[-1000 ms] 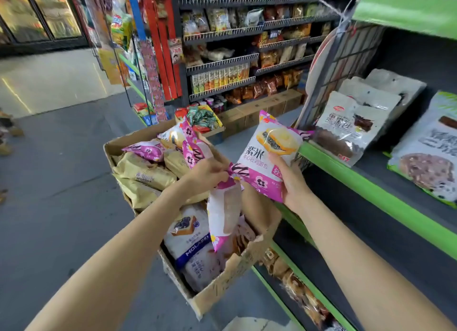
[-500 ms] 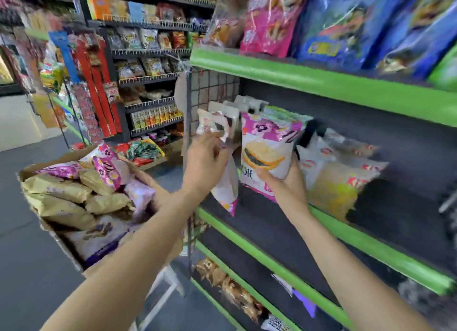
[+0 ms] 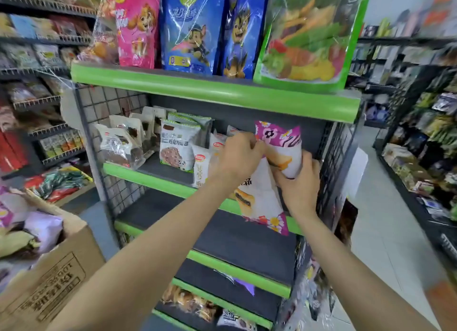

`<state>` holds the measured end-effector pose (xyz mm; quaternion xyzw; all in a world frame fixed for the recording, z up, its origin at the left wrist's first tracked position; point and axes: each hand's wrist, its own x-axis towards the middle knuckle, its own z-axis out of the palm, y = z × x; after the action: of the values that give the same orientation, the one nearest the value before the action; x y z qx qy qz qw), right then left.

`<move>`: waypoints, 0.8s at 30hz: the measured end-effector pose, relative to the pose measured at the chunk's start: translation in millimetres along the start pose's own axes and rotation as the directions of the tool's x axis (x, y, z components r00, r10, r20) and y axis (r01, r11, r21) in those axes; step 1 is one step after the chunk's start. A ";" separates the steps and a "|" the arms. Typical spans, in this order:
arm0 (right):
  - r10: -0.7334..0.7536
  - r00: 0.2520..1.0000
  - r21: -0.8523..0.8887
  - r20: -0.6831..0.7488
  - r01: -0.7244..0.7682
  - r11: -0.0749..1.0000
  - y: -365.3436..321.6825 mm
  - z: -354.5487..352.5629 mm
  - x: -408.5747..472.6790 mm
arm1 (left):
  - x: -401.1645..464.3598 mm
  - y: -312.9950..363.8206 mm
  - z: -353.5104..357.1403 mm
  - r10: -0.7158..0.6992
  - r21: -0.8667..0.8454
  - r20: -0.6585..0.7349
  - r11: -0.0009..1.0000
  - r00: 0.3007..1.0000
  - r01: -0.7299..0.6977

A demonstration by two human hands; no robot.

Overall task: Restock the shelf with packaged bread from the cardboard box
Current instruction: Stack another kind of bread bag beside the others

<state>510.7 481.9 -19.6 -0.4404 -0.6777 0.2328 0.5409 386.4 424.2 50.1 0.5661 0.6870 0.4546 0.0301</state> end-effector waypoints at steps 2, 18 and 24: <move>0.028 1.000 -0.104 0.006 -0.028 0.994 14.3 -4.3 10.1 | 2.8 2.9 12.9 -0.026 0.023 0.005 0.999 1.000 0.026; 0.430 0.902 -0.196 -0.036 -0.428 0.882 68.0 50.6 109.4 | 35.2 -23.5 36.1 -0.001 0.020 0.099 1.000 0.995 -0.001; 0.420 0.905 -0.286 -0.065 -0.420 0.862 90.7 63.2 141.1 | 29.0 -17.4 43.7 0.057 0.142 0.132 0.987 0.990 -0.076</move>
<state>478.9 657.5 -36.4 -0.6524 -0.5924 0.2419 0.4062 387.2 474.3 26.8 0.6172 0.6961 0.3665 0.0169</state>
